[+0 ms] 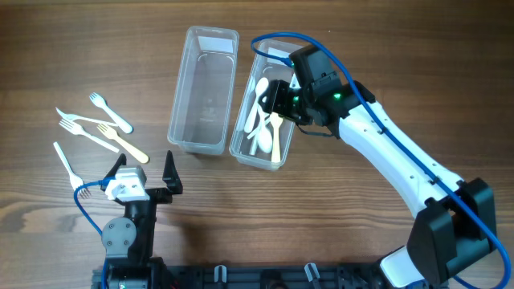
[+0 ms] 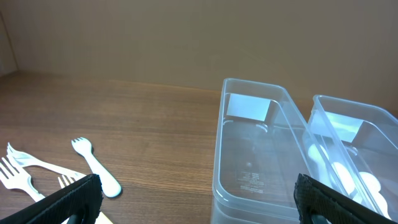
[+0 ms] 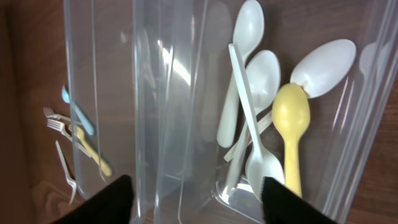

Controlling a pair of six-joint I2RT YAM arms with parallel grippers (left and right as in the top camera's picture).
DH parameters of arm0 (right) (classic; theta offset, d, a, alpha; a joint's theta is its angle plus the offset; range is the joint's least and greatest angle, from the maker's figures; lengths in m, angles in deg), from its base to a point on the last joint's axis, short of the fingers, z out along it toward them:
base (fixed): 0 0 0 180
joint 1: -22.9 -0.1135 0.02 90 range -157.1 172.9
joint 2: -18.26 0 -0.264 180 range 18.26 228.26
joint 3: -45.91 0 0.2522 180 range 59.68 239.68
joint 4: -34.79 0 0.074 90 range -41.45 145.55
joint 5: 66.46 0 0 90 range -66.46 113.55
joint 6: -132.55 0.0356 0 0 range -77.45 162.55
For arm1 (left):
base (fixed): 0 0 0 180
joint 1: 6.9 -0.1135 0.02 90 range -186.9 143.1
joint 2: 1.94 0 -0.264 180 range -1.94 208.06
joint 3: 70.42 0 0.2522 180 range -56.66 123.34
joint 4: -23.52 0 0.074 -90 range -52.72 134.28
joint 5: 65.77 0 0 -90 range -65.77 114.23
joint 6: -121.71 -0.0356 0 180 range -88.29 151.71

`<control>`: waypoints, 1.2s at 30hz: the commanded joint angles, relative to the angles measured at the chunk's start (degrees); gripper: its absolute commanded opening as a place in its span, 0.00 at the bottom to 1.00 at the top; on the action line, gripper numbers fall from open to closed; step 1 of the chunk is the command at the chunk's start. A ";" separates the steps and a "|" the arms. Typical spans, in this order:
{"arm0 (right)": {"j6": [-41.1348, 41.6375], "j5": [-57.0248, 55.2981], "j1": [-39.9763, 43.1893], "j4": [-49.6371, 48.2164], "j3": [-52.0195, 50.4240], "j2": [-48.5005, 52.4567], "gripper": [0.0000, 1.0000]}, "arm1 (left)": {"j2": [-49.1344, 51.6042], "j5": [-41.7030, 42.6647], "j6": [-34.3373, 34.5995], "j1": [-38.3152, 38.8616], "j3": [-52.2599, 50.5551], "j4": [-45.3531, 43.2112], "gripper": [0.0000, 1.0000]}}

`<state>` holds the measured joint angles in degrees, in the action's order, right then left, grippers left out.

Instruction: Pack container

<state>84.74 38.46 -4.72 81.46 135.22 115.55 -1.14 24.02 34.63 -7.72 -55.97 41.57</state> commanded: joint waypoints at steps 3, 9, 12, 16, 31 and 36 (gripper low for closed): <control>-7.15 -0.81 0.15 -2.10 0.20 -1.55 0.73 | -0.42 -0.52 0.55 -0.37 -0.37 -0.15 1.00; -14.45 -9.75 15.13 7.13 0.26 -16.15 0.82 | -0.42 -0.52 0.55 -0.37 -0.37 -0.15 1.00; -26.51 -16.72 26.01 11.91 0.26 -21.79 0.90 | -0.42 -0.52 0.57 -0.37 -0.37 -0.15 1.00; -33.16 -21.33 33.68 14.73 0.24 -23.58 1.00 | -0.42 -0.52 0.55 -0.37 -0.37 -0.15 1.00; -33.07 -21.14 33.68 14.69 0.24 -23.56 1.00 | -0.42 -0.52 0.57 -0.37 -0.37 -0.15 1.00; -33.05 -21.14 33.68 14.69 0.24 -23.56 1.00 | -0.42 -0.50 0.55 -0.37 -0.37 -0.42 1.00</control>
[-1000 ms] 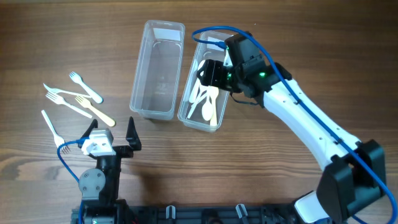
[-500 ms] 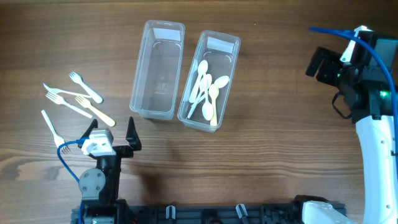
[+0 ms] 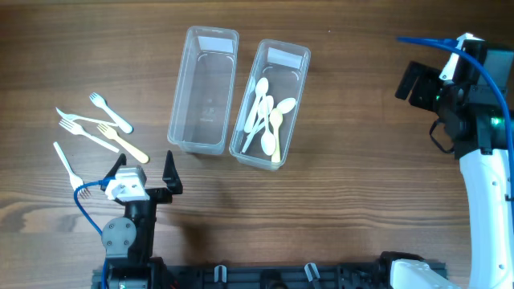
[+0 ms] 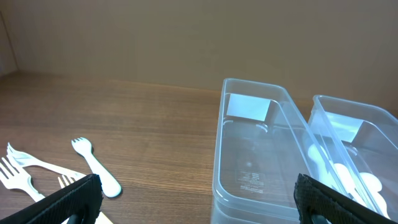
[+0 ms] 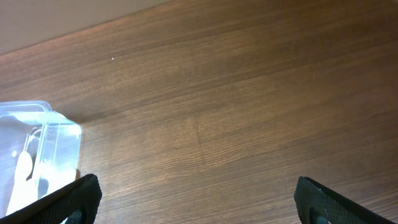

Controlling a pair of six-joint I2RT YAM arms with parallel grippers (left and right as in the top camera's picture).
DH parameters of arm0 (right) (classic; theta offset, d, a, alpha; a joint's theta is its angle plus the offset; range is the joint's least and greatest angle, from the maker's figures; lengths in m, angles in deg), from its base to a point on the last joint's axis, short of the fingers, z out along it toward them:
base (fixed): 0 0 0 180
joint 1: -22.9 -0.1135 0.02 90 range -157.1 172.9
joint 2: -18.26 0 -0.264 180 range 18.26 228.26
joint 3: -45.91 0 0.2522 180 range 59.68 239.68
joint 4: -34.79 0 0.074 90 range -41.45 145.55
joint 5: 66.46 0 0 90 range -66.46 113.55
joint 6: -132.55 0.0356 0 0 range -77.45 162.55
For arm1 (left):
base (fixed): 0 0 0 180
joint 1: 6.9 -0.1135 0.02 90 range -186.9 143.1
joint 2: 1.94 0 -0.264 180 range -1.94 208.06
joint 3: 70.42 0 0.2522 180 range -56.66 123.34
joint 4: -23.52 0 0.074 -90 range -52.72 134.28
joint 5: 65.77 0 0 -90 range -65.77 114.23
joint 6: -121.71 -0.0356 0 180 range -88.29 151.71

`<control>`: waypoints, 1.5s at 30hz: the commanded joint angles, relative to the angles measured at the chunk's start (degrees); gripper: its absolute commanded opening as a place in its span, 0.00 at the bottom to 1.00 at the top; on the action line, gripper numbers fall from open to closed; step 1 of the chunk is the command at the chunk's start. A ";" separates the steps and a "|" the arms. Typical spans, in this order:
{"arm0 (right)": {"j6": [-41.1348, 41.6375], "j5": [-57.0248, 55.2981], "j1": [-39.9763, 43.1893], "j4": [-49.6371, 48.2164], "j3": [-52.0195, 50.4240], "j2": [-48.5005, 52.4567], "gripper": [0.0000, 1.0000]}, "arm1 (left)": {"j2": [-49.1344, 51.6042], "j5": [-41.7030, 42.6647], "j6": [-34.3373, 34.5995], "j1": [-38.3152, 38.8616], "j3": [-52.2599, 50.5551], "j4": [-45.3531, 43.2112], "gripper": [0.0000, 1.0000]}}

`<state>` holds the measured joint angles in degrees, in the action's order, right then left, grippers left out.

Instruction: Pack container

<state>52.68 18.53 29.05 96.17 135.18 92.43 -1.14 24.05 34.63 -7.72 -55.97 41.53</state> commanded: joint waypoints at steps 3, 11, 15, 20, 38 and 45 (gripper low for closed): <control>-0.98 -1.20 -0.09 -0.02 0.28 -0.44 1.00 | -0.42 6.03 0.57 -0.35 -0.35 -8.70 1.00; -0.98 -1.20 -0.09 -0.02 0.28 -0.44 1.00 | 7.65 2.69 11.06 -0.37 34.36 10.56 0.99; -1.01 -1.20 -0.09 -0.02 0.28 -0.44 1.00 | 23.93 -5.31 10.99 -0.37 59.49 31.26 1.00; -0.98 -1.20 -0.09 -0.04 0.28 -0.44 1.00 | 32.96 -4.42 11.06 -0.37 65.48 37.92 1.00; -0.98 -1.20 -0.09 -0.04 0.28 -0.42 1.00 | 88.80 -6.47 41.48 -7.02 65.11 43.80 0.86; -0.98 -1.20 -0.09 -0.02 0.28 -0.42 1.00 | 95.23 -1.33 34.23 -15.17 65.09 39.36 0.86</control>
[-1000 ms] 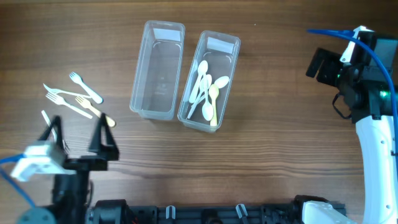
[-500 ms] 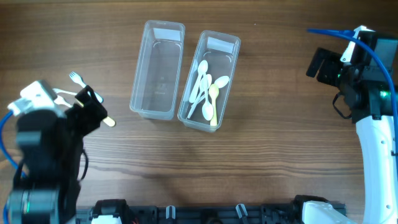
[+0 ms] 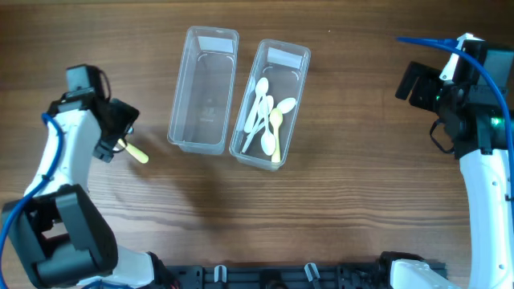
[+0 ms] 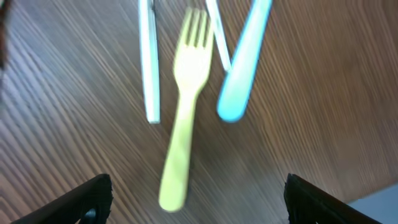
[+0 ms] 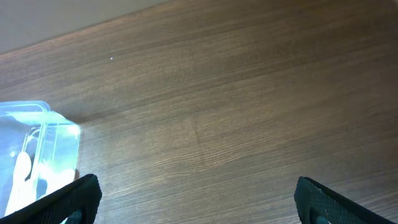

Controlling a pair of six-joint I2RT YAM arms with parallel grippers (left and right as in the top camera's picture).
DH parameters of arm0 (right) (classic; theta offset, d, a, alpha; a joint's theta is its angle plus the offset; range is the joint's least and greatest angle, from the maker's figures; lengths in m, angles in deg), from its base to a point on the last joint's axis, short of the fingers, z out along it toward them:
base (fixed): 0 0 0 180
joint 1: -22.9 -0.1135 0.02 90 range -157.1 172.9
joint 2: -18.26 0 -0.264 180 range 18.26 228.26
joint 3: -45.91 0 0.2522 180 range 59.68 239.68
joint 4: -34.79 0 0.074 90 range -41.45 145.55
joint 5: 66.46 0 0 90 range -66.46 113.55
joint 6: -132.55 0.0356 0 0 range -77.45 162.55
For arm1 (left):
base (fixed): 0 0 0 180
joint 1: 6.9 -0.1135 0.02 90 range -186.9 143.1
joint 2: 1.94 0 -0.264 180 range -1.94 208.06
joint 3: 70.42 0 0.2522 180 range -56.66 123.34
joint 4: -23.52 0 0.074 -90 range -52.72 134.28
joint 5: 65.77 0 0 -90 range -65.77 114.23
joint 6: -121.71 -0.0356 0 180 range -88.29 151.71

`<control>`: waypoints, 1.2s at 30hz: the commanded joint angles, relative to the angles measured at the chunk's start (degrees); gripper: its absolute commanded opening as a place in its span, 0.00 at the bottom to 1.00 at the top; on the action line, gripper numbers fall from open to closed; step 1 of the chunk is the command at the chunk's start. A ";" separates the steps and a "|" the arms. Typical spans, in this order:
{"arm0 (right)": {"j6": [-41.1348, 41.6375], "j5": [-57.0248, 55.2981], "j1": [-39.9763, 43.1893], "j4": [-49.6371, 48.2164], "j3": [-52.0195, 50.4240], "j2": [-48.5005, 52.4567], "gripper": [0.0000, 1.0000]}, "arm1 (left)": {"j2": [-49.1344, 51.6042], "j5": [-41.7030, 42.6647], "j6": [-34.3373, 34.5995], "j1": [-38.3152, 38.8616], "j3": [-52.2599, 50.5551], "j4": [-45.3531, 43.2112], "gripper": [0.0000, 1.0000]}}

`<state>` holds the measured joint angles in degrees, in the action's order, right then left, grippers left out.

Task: Pack container
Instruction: 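Move the left gripper to the forks and grasp the yellow fork, then place the yellow fork into the left container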

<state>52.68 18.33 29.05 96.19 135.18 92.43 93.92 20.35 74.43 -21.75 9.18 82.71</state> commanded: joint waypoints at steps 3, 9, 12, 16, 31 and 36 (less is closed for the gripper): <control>-0.98 -1.01 -0.09 -0.07 0.28 -0.42 1.00 | 0.20 2.38 -7.89 -1.03 -0.07 -2.97 0.74; -0.98 -1.01 -0.09 -0.07 0.28 -0.42 1.00 | 1.03 2.36 -9.49 -1.03 -3.63 -5.64 0.64; -1.01 -1.01 -0.09 -0.07 0.28 -0.42 1.00 | 1.03 2.34 -9.49 -1.03 -6.60 -8.74 0.59; -0.98 -1.01 -0.09 -0.07 0.28 -0.42 1.00 | 1.05 2.27 -9.49 -1.03 -9.92 -12.92 0.58; -1.01 -1.01 -0.09 -0.07 0.28 -0.42 1.00 | 10.86 2.01 -9.51 -1.03 -11.26 -16.74 0.04; -1.01 -1.01 -0.09 -0.04 0.28 -0.42 1.00 | 7.98 3.02 -9.51 -1.03 -11.02 -11.19 0.04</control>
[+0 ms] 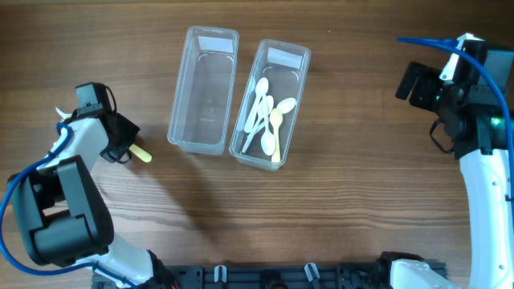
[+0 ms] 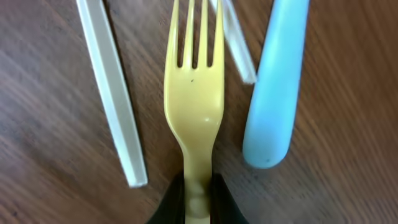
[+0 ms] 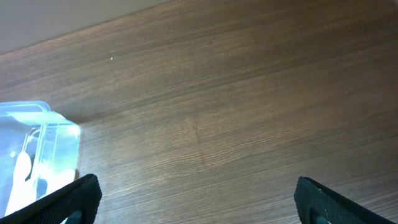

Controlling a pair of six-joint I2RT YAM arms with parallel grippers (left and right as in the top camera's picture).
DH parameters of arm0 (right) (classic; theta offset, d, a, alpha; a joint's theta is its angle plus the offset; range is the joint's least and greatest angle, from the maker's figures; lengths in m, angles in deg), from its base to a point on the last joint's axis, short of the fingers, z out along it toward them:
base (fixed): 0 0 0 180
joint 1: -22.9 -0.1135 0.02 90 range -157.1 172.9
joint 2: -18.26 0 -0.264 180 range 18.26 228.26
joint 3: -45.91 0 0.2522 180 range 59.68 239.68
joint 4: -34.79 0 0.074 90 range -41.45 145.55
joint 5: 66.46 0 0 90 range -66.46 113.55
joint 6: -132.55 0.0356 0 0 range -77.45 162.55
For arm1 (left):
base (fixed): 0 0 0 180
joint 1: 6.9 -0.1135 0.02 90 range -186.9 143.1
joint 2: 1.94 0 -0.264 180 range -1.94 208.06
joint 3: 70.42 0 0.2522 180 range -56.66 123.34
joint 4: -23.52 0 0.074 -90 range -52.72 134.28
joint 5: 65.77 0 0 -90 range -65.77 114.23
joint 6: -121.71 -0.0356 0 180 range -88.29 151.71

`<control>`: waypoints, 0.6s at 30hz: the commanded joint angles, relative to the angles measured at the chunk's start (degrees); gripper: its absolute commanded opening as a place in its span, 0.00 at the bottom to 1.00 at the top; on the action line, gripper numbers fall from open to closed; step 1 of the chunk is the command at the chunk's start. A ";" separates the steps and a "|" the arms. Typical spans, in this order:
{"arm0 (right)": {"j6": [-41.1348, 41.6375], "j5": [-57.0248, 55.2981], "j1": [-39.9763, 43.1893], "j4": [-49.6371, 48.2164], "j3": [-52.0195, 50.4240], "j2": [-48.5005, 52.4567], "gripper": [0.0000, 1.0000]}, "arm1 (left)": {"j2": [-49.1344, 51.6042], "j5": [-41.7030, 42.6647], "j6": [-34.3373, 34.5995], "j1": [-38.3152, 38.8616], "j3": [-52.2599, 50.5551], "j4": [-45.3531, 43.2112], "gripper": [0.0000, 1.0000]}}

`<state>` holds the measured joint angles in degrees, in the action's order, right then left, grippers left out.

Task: Pack container
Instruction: 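Place the yellow fork into the left container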

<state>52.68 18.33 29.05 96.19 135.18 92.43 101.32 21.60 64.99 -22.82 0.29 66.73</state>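
My left gripper [image 2: 198, 202] is shut on the handle of a yellow fork [image 2: 194, 99] lying on the table at the left; its handle end [image 1: 141, 155] sticks out past the gripper [image 1: 120, 144] in the overhead view. Beside the fork lie a white fork handle [image 2: 112, 93] and a pale blue utensil [image 2: 277, 81]. Two clear containers stand mid-table: the left container [image 1: 205, 88] is empty, the right container [image 1: 271, 100] holds several spoons [image 1: 267, 116]. My right gripper [image 3: 199, 199] hangs open over bare wood at the far right.
The right arm [image 1: 474, 120] stands by the table's right edge. A corner of the spoon container [image 3: 37, 155] shows at the left of the right wrist view. The other forks are mostly hidden under the left arm [image 1: 80, 136].
My left gripper, which hung open above the forks, is now lower and shut on the yellow fork's handle. The right arm has not moved.
At first my right gripper was open over the spoon container and the left arm sat parked at the front. Then the right arm was at the far right. The left gripper appeared open above the forks, and now grips the yellow one.
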 commanded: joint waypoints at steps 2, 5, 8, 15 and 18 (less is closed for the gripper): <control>-1.01 -1.01 -0.09 -0.07 0.28 -0.42 1.00 | -2.21 1.75 -0.04 0.04 -1.57 6.88 0.04; -0.98 -1.01 -0.09 -0.04 0.28 -0.42 1.00 | -10.54 1.75 -0.04 0.04 0.61 11.72 0.04; -0.98 -1.01 -0.09 -0.07 0.28 -0.42 1.00 | -20.39 1.77 -0.07 0.04 3.10 15.69 0.04; -1.01 -1.01 -0.09 -0.07 0.28 -0.42 1.00 | -41.48 14.14 -5.33 1.68 3.41 12.70 0.04; -0.98 -1.01 -0.09 -0.07 0.28 -0.42 1.00 | -42.64 18.27 -22.03 9.31 3.39 7.15 0.04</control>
<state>52.68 18.33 29.05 96.19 135.18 92.43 58.79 33.16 58.83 -19.32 3.19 76.50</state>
